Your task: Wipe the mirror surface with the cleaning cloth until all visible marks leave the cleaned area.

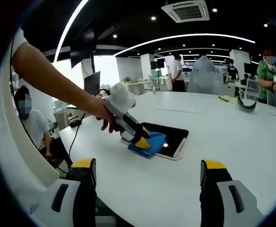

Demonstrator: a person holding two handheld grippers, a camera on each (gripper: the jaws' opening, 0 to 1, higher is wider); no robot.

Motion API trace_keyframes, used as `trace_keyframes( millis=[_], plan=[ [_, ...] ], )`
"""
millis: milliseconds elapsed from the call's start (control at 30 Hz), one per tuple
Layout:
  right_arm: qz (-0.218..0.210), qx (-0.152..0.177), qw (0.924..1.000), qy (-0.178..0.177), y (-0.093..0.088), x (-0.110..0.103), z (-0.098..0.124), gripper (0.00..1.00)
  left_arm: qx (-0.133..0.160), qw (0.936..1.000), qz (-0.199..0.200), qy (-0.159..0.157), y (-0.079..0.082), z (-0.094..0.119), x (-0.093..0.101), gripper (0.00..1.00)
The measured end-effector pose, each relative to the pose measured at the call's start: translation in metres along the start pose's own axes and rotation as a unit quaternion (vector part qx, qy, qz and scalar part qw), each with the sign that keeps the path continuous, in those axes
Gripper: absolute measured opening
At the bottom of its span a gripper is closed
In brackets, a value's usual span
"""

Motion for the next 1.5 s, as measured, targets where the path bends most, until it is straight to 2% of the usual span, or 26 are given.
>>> trace_keyframes(
  millis=[533, 1000, 1500],
  plan=[
    [0.003, 0.003, 1.0, -0.006, 0.002, -0.002, 0.004, 0.91, -0.001, 0.9998, -0.015, -0.009, -0.008, 0.007, -0.002, 0.3],
    [0.013, -0.009, 0.9999, 0.006, 0.004, -0.001, -0.002, 0.91, 0.005, 0.9999, -0.009, -0.007, -0.015, 0.011, -0.014, 0.28],
    [0.015, -0.019, 0.9996, 0.015, 0.001, 0.0, -0.005, 0.91, 0.003, 0.9998, -0.016, -0.009, -0.016, 0.012, -0.016, 0.29]
  ],
)
Point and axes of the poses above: the point that each gripper's makers call its tool centre point, and the gripper's own axes: z roughly backward along the fingers, x roughly to its right, y roughly out of its top, the point moved 2 cm from there along z, roughly backward along the fingers, and after that the axes turned 9 degrees about -z, right-handed, at the moved point
